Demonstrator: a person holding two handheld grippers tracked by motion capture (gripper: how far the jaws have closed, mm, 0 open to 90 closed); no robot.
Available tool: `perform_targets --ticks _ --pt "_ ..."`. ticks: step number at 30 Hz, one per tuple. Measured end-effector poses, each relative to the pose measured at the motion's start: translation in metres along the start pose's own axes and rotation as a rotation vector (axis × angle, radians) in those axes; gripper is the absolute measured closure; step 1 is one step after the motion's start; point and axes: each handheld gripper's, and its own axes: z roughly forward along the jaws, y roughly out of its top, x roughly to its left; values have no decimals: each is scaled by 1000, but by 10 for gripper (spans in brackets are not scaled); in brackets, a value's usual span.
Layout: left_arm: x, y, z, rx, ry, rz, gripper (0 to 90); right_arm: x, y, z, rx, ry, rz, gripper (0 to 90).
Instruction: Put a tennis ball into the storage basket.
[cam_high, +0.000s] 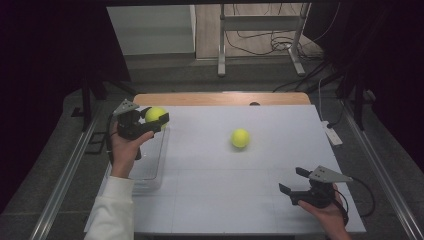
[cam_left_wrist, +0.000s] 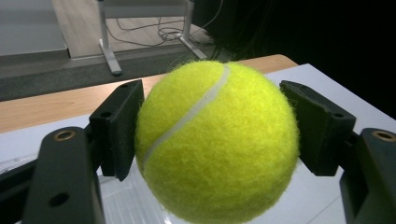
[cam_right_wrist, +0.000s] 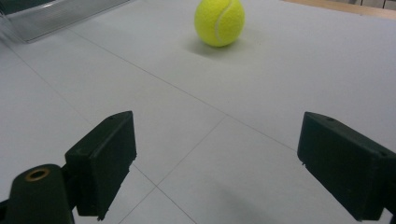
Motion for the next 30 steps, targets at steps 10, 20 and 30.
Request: perform_targets --ticks 10,20,30 --pt "9 0 -7 -16 50 -8 268 1 0 0 2 -3 -7 123" --pt "16 -1 -10 -20 99 -1 268 1 0 0 4 -3 -8 123" --pt "25 -4 -9 -7 164 17 268 1 0 0 5 -2 -9 123"
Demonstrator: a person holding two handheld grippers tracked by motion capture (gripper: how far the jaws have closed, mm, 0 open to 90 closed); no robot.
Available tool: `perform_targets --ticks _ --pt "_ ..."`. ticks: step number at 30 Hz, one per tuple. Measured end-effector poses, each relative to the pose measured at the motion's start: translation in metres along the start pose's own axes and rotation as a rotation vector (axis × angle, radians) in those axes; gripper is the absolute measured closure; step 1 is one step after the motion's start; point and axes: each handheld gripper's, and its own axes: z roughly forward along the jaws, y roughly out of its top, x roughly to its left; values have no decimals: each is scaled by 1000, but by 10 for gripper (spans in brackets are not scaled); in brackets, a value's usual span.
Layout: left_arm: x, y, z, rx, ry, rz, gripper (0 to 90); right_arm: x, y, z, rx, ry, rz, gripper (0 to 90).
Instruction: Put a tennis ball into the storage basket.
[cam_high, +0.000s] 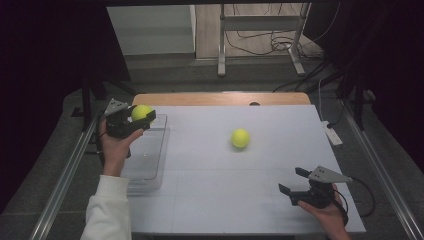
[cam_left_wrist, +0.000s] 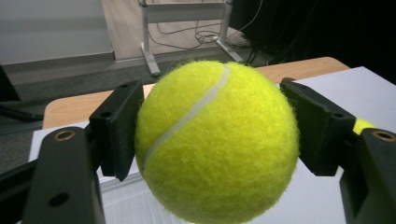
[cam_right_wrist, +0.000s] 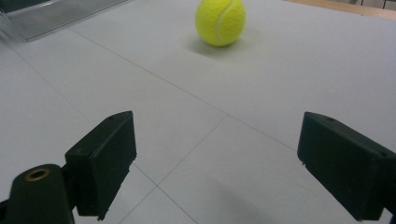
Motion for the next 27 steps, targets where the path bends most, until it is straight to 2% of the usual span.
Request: perform_targets --ticks 3,12,24,27 --pt "5 -1 1 5 19 0 268 0 0 0 0 0 0 123" --pt "17 -5 4 18 40 -21 268 0 0 0 0 -2 1 123" --pt "17 -5 7 24 41 -24 268 -1 0 0 -2 0 7 123" --pt "16 -6 13 49 53 -7 268 0 1 -1 -12 4 2 123"
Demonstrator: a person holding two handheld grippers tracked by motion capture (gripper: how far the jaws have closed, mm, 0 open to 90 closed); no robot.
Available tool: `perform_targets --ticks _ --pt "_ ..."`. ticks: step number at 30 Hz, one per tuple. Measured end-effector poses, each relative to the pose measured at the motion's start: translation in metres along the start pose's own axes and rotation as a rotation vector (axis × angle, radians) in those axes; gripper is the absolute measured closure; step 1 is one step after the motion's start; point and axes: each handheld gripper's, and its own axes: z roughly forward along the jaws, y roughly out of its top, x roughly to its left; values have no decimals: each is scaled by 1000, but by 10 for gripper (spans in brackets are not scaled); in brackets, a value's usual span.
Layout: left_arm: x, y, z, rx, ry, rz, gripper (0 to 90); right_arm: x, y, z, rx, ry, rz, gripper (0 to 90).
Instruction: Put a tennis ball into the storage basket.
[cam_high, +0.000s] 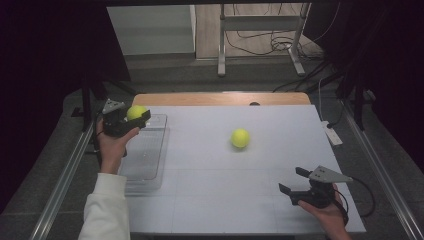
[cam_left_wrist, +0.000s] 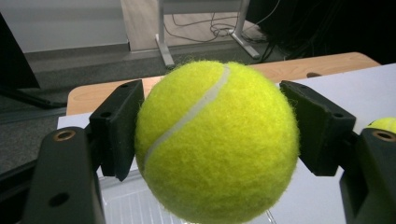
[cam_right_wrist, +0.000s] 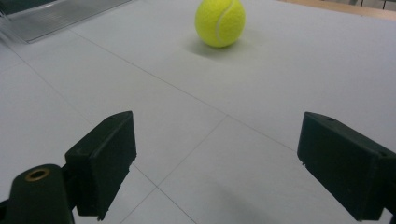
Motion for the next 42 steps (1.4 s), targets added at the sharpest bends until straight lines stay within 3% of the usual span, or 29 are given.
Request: perform_targets --ticks 4,12,42 --pt "3 1 9 21 -8 -21 268 0 0 0 -3 4 1 123" --pt "9 3 18 62 25 -21 268 0 0 -1 -7 9 3 122" --pt "29 -5 31 183 65 -47 268 -1 0 0 0 3 8 123"
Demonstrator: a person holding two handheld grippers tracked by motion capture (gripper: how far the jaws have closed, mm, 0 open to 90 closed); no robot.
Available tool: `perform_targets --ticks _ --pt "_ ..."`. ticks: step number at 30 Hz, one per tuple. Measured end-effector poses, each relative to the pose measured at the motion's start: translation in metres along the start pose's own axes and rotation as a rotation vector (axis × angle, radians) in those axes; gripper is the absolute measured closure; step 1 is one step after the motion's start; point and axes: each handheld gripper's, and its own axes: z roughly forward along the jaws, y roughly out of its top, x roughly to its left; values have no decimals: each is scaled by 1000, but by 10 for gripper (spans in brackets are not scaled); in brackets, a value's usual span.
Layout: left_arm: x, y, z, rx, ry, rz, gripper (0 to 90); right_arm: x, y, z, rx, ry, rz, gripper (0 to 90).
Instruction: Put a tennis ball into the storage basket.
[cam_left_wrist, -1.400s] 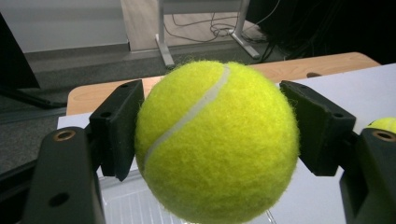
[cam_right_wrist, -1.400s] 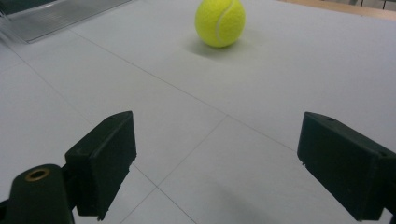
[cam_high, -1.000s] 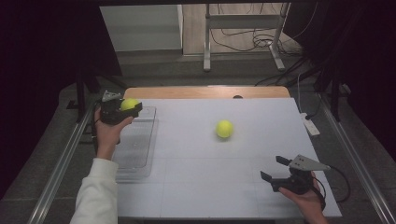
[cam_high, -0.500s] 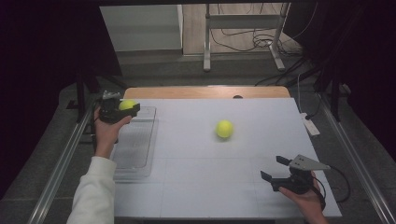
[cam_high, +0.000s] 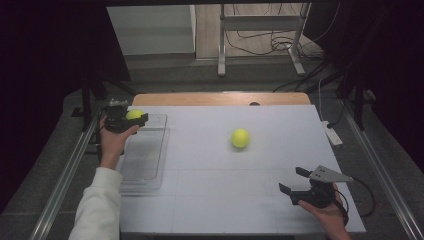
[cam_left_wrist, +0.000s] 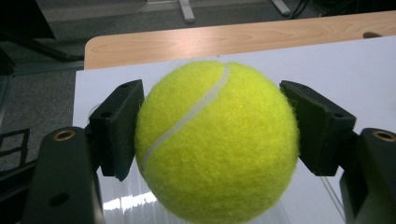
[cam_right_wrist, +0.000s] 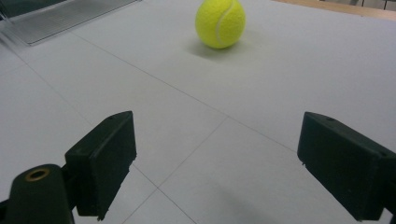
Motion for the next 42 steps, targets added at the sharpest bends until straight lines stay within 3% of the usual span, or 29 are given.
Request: perform_targets --ticks 16,42 --pt "10 -5 9 42 25 -23 268 0 0 0 2 -1 1 123" --pt "10 -9 27 116 55 13 267 0 -1 1 4 -3 2 125"
